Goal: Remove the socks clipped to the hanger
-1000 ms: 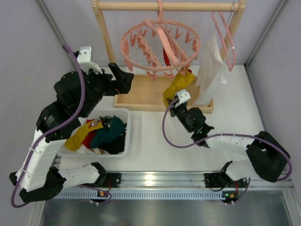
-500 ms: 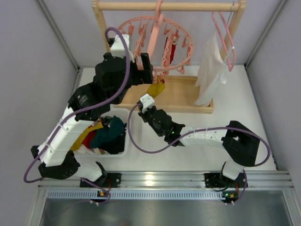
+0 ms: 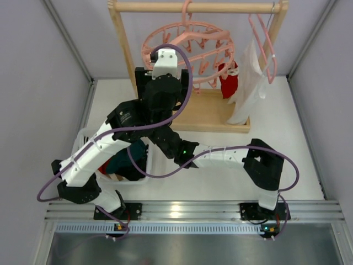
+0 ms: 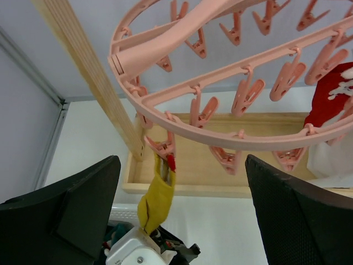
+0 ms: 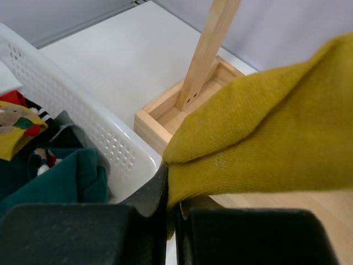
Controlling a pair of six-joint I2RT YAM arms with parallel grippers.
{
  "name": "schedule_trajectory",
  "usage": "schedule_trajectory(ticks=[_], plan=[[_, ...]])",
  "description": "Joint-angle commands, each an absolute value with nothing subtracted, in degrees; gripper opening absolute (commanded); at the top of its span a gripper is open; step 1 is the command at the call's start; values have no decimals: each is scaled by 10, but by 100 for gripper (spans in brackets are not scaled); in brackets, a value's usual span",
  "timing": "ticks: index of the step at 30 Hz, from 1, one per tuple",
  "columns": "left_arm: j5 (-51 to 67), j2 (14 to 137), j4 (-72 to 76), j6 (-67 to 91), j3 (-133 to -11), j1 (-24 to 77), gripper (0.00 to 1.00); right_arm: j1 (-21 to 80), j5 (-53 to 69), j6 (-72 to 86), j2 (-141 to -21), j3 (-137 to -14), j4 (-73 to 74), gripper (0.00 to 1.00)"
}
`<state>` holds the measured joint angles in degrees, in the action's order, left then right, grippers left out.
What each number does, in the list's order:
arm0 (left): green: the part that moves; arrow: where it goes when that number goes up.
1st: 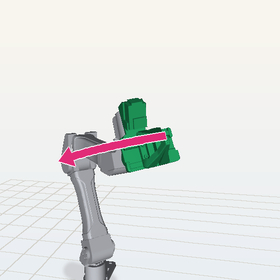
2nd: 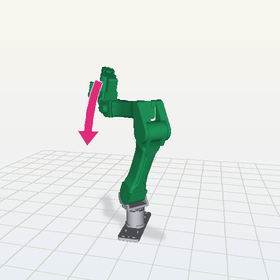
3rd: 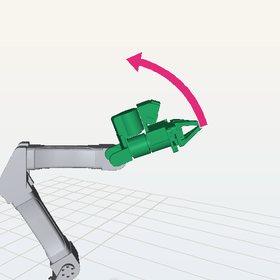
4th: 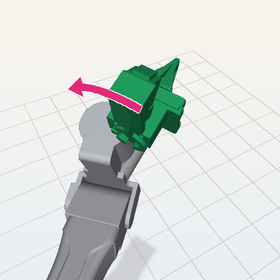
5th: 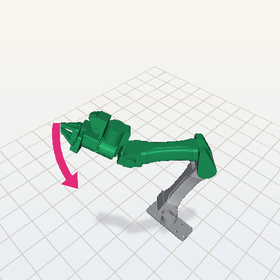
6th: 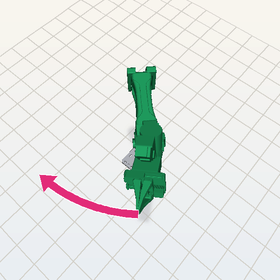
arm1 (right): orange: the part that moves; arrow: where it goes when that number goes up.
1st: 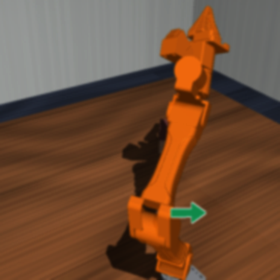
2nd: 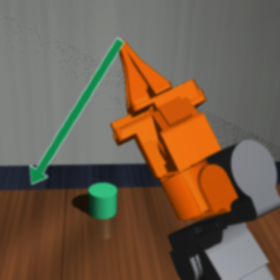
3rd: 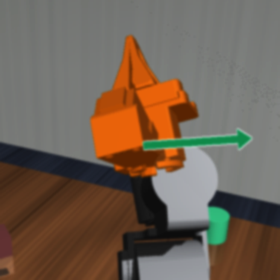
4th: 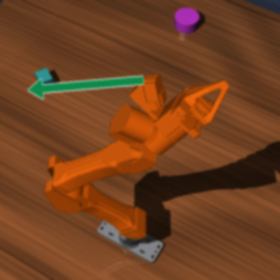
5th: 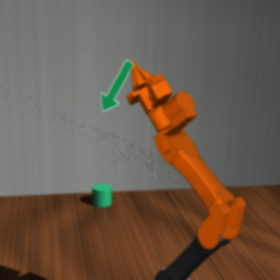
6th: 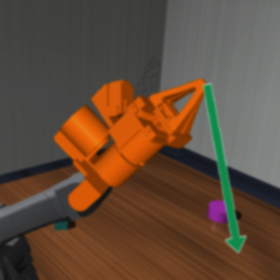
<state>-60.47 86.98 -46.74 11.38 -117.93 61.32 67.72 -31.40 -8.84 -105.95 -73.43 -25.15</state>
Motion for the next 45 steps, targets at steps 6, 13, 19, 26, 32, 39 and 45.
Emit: schedule_trajectory(ticks=[6, 13, 19, 26, 32, 39, 45], plan=[[-561, 844, -463, 157, -1110, 534, 97, 687, -308, -82, -1067, -768, -219, 0], [-515, 812, -461, 185, -1080, 497, 94, 687, -300, -81, -1075, -774, -215, 0], [-442, 788, -459, 200, -1060, 449, 94, 687, -290, -74, -1083, -774, -215, 0], [-368, 809, -446, 193, -1071, 408, 88, 687, -283, -73, -1079, -777, -214, 0], [-330, 828, -445, 193, -1084, 408, 81, 687, -279, -75, -1083, -778, -210, 0], [-321, 842, -445, 181, -1082, 408, 75, 688, -275, -76, -1089, -786, -207, 0], [-384, 845, -446, 164, -1086, 429, 74, 687, -272, -77, -1102, -802, -194, 0]])
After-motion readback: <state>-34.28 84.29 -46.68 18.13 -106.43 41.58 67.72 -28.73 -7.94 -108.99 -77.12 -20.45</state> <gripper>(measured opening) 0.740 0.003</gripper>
